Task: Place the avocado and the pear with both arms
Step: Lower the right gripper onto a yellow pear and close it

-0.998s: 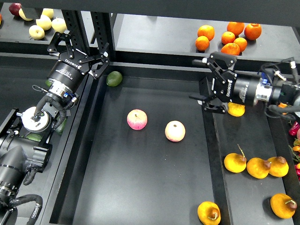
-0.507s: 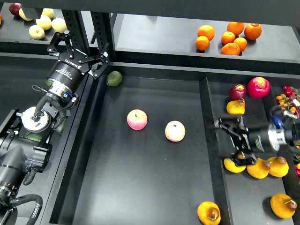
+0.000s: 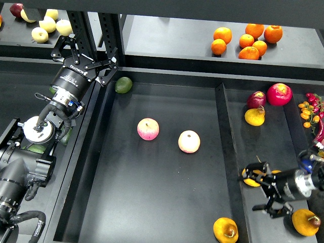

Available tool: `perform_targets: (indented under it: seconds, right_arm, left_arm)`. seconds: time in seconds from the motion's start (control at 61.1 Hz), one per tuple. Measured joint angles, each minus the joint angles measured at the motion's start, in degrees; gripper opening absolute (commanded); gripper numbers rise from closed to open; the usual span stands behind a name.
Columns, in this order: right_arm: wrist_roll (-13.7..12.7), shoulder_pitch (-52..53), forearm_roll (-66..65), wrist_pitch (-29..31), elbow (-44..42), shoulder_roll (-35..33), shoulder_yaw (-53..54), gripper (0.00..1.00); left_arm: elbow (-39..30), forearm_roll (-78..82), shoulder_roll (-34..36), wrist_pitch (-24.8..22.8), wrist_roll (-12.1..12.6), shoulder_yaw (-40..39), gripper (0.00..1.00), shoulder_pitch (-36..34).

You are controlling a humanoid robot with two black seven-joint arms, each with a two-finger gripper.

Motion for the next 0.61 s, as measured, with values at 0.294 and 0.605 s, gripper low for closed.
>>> perform_targets:
  seconds: [0.294,0.605]
  right_arm:
    - [0.0,-3.6,-1.5,0.0,-1.3,1.8,-0.4,1.0]
    - [0.0,-4.0,-1.8,0.0,-3.5,5.2,-1.3,1.0]
  left_arm:
    - [0.1,0.2,0.0,0.0,0.0,0.1,1.0,0.0]
    - [0.1,0.3,0.0,0.0,0.0,0.1,1.0,0.0]
